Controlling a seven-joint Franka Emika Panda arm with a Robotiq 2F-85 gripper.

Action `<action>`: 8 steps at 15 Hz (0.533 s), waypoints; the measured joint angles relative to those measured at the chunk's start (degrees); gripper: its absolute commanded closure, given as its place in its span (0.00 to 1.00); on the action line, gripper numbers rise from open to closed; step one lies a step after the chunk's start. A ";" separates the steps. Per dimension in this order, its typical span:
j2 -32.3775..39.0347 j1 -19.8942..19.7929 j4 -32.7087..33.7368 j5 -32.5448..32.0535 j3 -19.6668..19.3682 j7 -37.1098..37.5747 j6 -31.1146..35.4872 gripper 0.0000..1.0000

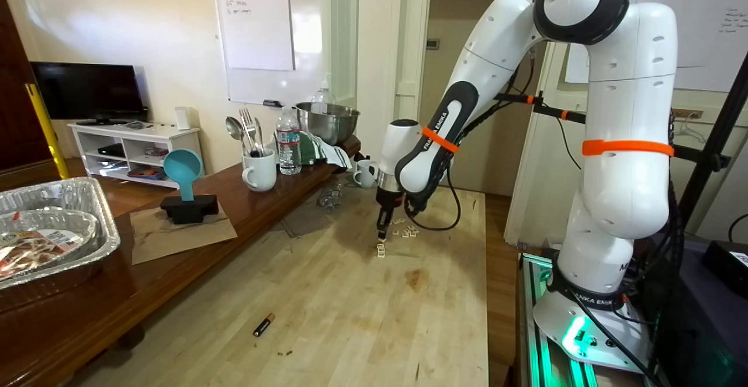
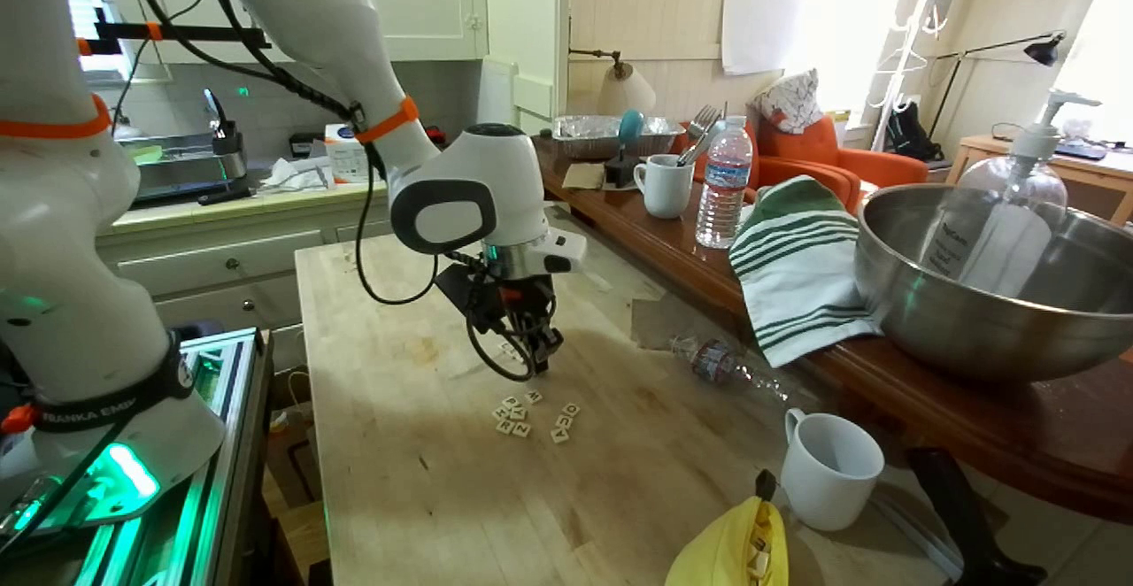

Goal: Put one letter block into the line of letter blocks

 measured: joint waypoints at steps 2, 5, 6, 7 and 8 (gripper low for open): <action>-0.06 0.00 -0.32 -0.91 -0.03 -0.66 0.69 1.00; -0.11 -0.01 -0.57 -1.98 -0.05 -1.59 1.19 1.00; -0.12 -0.01 -0.60 -2.28 -0.06 -1.93 1.26 1.00; -0.13 0.00 -0.63 -2.70 -0.06 -2.21 1.30 1.00; -0.15 0.03 -0.67 -3.18 -0.04 -2.46 1.33 1.00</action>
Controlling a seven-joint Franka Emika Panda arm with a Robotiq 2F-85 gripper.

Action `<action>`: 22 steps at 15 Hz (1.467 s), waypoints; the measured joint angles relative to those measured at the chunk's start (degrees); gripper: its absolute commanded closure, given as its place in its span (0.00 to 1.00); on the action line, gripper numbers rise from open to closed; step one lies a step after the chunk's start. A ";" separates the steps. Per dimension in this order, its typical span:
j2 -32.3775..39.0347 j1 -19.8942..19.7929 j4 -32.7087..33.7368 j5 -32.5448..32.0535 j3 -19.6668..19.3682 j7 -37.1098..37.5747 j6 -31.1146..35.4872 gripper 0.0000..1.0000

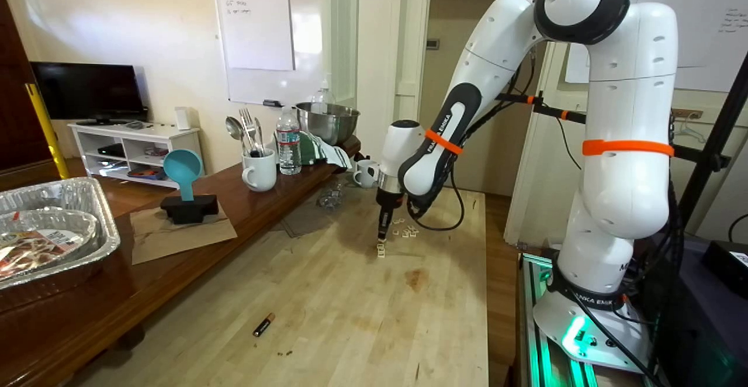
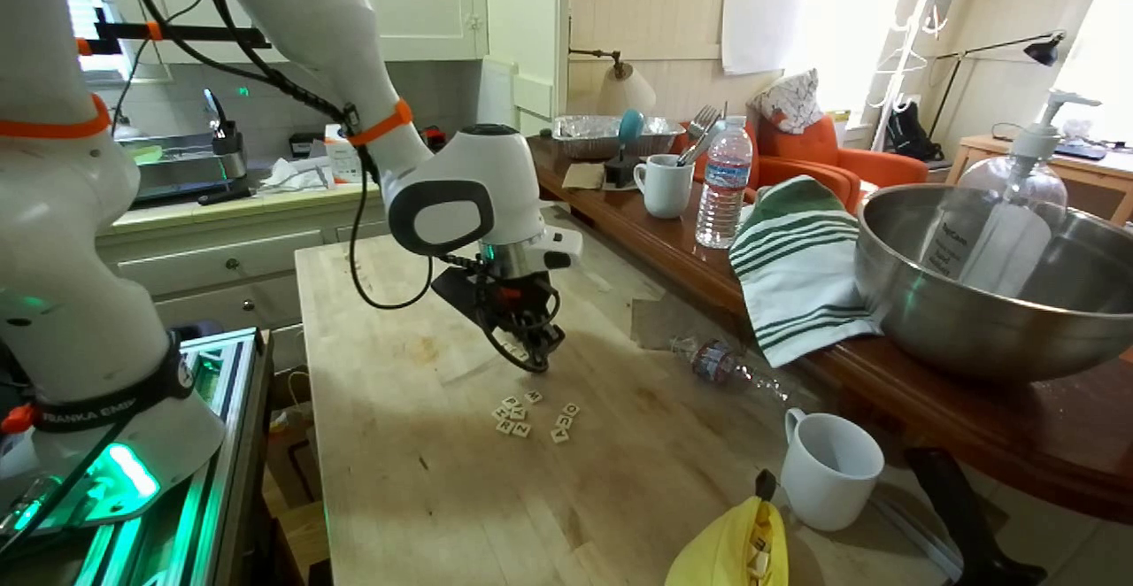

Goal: Put one letter block into the line of letter blocks

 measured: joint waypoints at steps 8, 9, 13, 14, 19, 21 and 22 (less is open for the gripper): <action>-0.54 0.74 -1.02 -2.84 0.20 -2.11 0.79 1.00; -0.57 0.81 -1.15 -3.65 0.13 -2.11 1.04 1.00; -0.61 1.25 -1.40 -7.02 -0.49 -2.11 1.65 1.00; -0.61 1.39 -1.44 -7.84 -0.67 -2.10 1.77 1.00; -0.61 2.30 -1.54 -11.80 -1.74 -1.91 2.16 1.00; -0.61 2.77 -1.54 -13.39 -2.26 -1.58 2.25 1.00; -0.60 3.00 -1.57 -14.36 -2.53 -1.26 2.33 1.00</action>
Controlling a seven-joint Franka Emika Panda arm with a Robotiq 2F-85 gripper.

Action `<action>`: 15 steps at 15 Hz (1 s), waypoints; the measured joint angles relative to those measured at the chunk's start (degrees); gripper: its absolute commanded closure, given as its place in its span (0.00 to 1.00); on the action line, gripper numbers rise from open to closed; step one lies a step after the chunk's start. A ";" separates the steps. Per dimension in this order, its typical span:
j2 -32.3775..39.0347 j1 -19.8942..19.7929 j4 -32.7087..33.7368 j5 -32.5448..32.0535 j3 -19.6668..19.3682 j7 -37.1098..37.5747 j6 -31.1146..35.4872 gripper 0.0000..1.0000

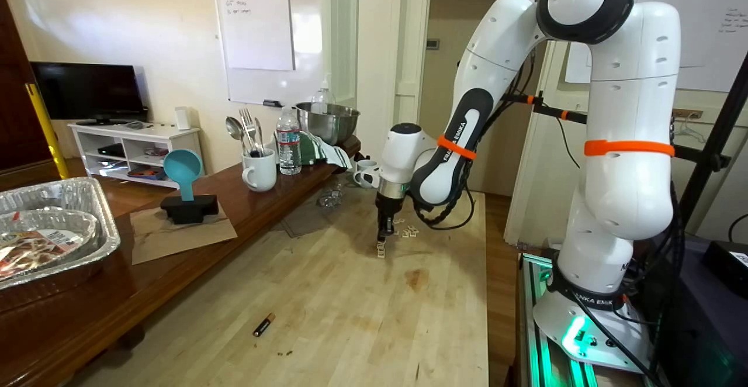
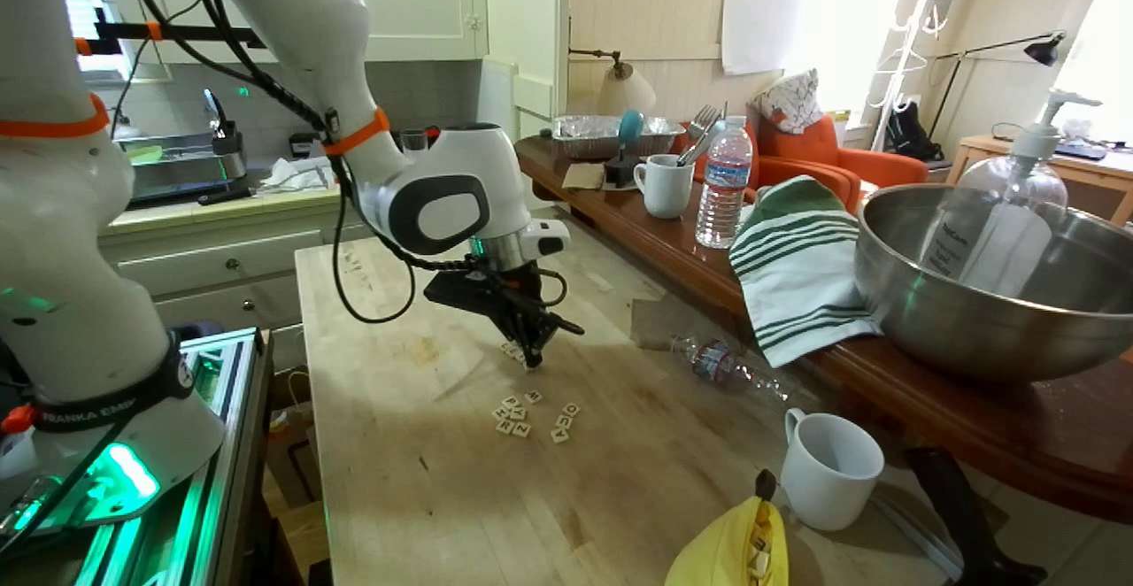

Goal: Put one letter block into the line of letter blocks

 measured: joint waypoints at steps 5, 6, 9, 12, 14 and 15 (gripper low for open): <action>0.00 1.54 -0.04 -5.55 -1.65 2.57 0.34 1.00; 0.00 1.80 -0.04 -6.63 -1.95 3.21 0.41 1.00; 0.02 2.53 -0.04 -9.37 -2.78 4.96 0.63 1.00; 0.02 3.14 -0.04 -11.50 -3.34 6.51 0.76 1.00; 0.01 3.47 -0.04 -12.98 -3.61 7.58 0.87 1.00; 0.01 3.68 -0.04 -13.72 -3.79 8.15 0.92 1.00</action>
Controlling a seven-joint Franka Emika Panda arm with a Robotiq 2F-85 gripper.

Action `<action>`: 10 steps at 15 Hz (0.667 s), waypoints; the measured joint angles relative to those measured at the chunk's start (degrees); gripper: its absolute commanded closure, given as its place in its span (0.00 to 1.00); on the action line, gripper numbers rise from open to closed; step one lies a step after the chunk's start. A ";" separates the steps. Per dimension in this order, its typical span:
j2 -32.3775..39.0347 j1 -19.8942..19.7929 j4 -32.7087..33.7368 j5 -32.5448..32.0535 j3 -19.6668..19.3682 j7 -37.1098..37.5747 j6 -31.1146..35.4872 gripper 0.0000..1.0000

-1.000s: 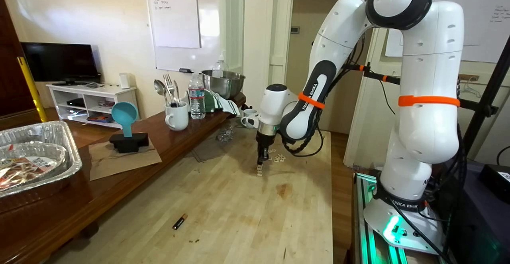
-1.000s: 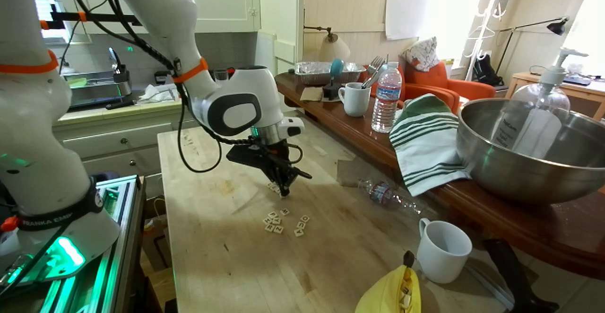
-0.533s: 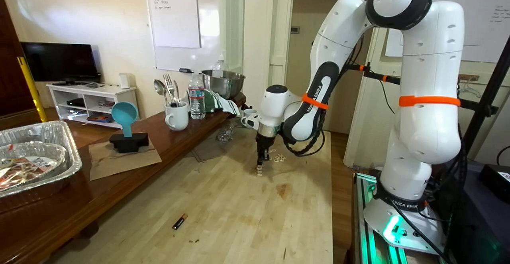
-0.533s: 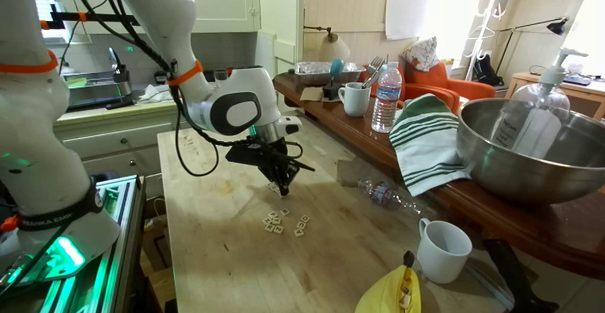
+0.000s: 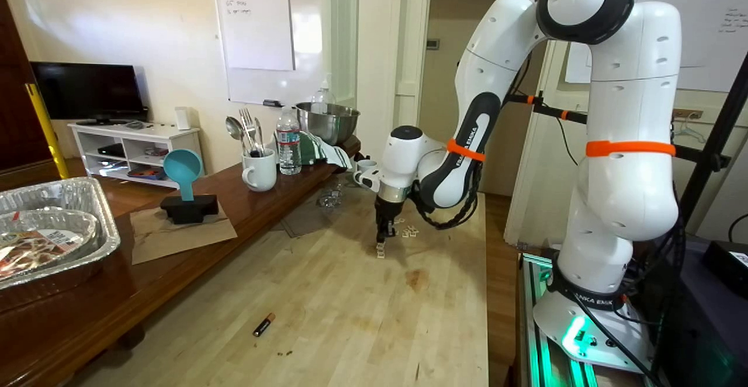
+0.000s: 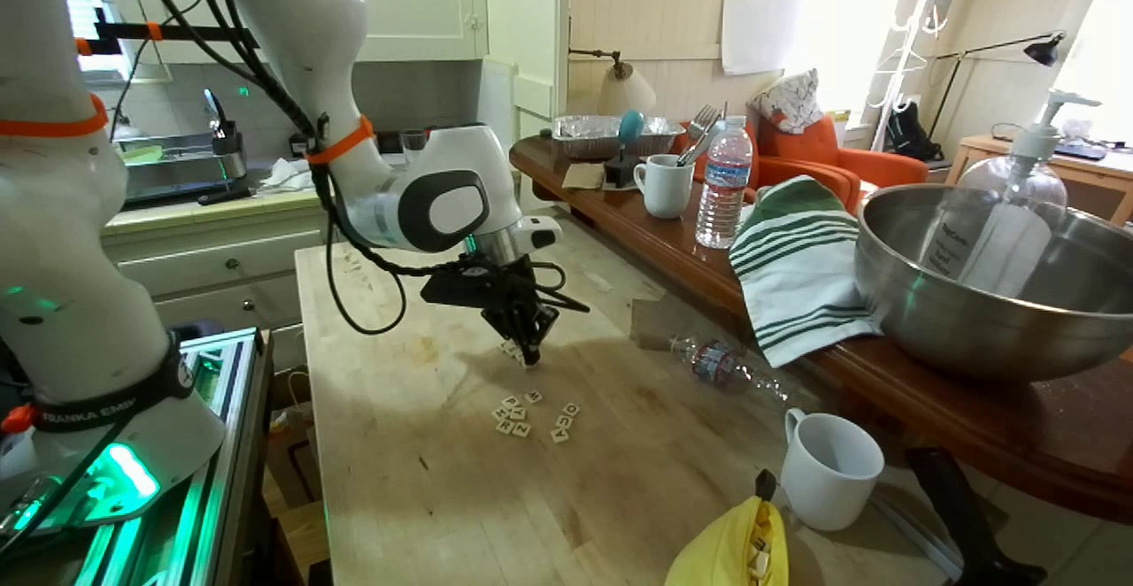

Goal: Put one letter block into the line of letter blocks

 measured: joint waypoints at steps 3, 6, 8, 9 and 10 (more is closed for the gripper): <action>0.00 0.51 0.01 -2.18 -0.55 1.72 0.16 1.00; 0.00 0.61 0.02 -2.53 -0.69 2.41 0.17 1.00; 0.00 0.61 0.02 -2.54 -0.70 2.46 0.17 1.00; 0.00 0.61 0.02 -2.54 -0.70 2.49 0.17 1.00; -0.01 0.61 0.01 -2.36 -0.68 2.54 0.17 1.00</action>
